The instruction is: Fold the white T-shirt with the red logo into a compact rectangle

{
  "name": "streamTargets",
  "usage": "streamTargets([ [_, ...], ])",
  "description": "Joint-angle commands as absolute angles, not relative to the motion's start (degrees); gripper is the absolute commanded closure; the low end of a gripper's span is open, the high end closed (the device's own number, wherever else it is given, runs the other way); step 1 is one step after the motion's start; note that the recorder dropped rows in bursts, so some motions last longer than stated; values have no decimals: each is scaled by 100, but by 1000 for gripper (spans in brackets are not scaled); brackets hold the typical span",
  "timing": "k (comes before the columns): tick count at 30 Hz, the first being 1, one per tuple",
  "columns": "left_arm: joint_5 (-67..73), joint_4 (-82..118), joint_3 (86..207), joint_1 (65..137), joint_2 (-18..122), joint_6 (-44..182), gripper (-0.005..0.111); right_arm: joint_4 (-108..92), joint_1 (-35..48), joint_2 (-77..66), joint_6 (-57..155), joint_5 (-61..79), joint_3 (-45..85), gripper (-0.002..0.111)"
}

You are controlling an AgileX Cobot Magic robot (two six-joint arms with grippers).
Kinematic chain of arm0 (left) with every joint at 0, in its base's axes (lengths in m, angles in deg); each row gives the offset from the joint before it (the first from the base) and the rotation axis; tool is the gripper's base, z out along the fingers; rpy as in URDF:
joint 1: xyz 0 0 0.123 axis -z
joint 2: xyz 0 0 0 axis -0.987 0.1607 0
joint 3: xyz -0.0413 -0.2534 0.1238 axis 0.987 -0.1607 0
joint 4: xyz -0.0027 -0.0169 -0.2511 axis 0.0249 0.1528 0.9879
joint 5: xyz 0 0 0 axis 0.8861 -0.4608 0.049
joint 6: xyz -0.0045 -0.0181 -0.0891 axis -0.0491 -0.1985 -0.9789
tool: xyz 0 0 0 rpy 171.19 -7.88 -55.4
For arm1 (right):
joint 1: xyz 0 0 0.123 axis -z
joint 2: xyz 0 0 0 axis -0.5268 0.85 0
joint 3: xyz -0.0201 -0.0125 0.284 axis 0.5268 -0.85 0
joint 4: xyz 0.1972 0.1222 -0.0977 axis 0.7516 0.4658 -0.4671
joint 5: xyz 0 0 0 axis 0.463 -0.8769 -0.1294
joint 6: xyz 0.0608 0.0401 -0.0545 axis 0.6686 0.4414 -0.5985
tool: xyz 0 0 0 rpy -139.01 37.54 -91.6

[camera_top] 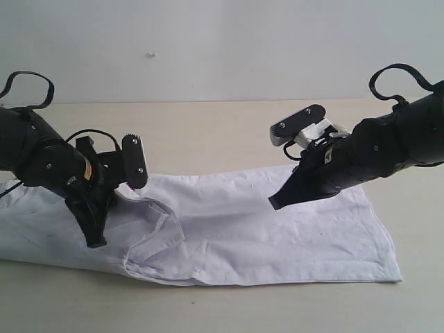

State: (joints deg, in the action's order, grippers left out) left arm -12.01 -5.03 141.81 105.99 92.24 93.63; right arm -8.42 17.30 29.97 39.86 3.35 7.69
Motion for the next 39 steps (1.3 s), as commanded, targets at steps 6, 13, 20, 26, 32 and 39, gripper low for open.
streamTargets([
  [6,-129,-65,14202,10767,9345,9096,107,-882,1718,2855,3972,544,783,108],
  [13,65,29,14206,10380,8949,8397,83,-882,1718,2855,3972,449,783,108],
  [20,-722,292,14206,8364,8276,5649,107,-806,1718,2855,4003,312,783,108],
  [26,-1810,1253,14206,7459,8276,6422,107,-690,1718,2855,4003,118,783,108],
  [32,-2847,3190,14206,6988,8276,8248,64,-550,1718,2855,4088,18,783,108],
  [39,-3610,4392,14407,6254,8483,8494,58,-538,1718,2855,4098,-89,783,108],
])
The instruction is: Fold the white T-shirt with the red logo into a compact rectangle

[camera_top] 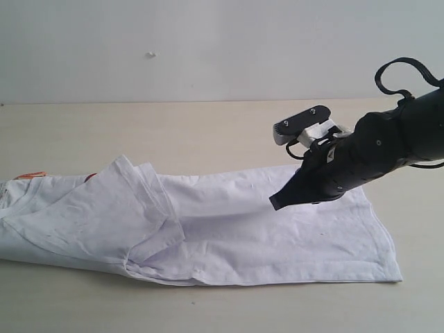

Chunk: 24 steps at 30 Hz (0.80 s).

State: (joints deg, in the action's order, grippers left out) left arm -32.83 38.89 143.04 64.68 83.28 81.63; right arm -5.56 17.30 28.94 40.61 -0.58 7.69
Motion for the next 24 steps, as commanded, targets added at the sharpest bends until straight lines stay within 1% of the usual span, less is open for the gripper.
streamTargets([
  [1,-3633,4507,14407,6215,8546,8674,57,-538,1718,2855,4098,-89,783,108],
  [2,-3656,4584,14407,6193,8598,8770,55,-538,1718,2855,4098,-89,783,108],
  [5,-3704,4978,14407,6189,8791,9050,42,-538,1718,2855,4098,-89,783,108],
  [6,-3715,5083,14407,6189,8848,9154,40,-538,1718,2855,4110,-90,783,108],
  [12,-3672,5226,14407,6189,8980,9168,39,-427,1718,2855,4109,-111,783,108],
  [24,-3380,4869,14407,6189,9056,8891,39,-402,1718,2855,4109,-203,783,108],
])
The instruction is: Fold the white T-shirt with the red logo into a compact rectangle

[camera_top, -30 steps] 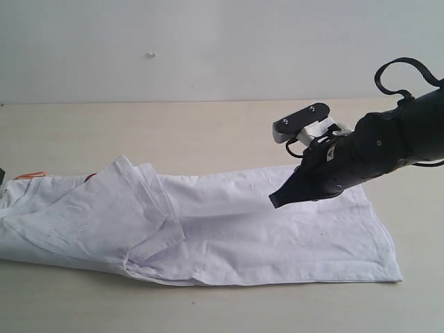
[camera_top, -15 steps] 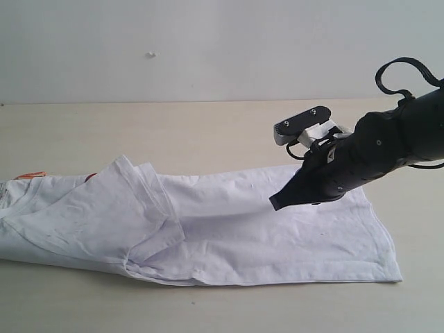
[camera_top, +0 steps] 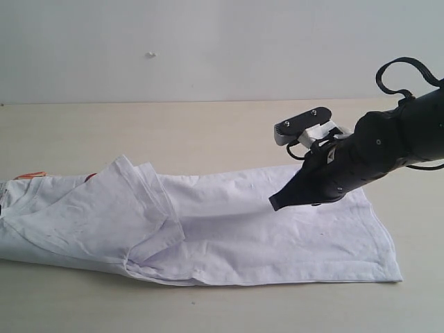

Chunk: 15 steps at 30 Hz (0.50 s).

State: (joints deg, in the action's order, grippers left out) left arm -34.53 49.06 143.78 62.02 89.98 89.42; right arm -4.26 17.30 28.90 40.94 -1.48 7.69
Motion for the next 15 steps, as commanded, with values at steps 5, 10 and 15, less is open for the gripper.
streamTargets([
  [5,-3383,4959,14407,6189,9288,8829,39,-402,1718,2855,4097,-216,783,108],
  [10,-3345,5141,14407,6189,9450,8936,40,-402,1718,2855,4097,-216,783,108],
  [15,-3708,5919,14407,6189,9488,9600,52,-413,1718,2855,4097,-215,783,108],
])
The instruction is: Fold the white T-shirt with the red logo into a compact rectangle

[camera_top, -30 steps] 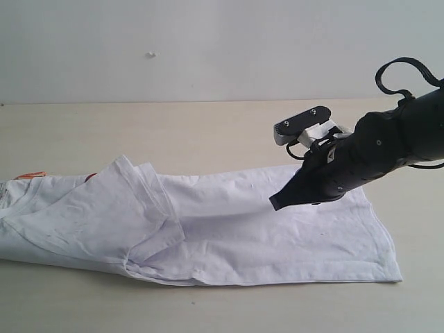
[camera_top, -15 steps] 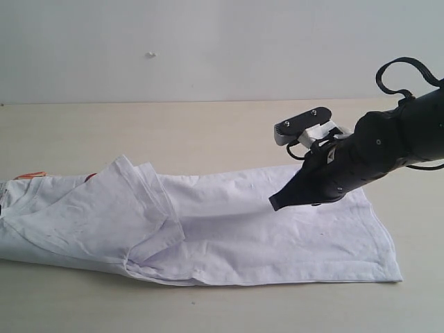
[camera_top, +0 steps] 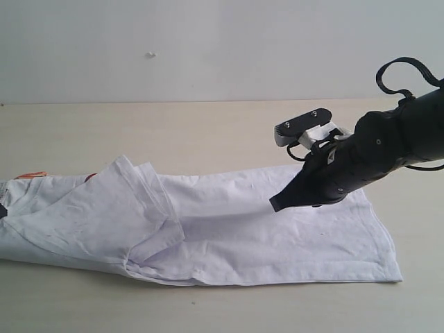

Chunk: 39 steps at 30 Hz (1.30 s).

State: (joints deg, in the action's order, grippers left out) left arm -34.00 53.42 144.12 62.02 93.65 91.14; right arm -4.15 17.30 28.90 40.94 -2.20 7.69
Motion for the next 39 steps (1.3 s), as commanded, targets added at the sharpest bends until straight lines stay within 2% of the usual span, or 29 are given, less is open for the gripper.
streamTargets([
  [1,-3792,6100,14407,6189,9488,9735,56,-413,1718,2855,4097,-215,783,108],
  [15,-4685,6371,14407,6189,9488,10398,107,-398,1718,2855,4087,-333,783,108],
  [21,-5402,7108,14616,6189,9475,10841,107,-398,1718,2855,4088,-309,783,108],
  [26,-6579,7731,15088,6189,9467,10996,107,-398,1718,2855,4088,-187,783,108],
  [31,-6695,8476,15155,6244,9316,11251,107,-410,1731,2844,4174,106,783,108],
  [35,-6695,8697,15155,6613,9189,11335,107,-410,1859,2639,4561,365,783,108],
  [39,-6695,8938,15219,7224,9040,11561,107,-456,2081,2301,4541,-42,783,108],
])
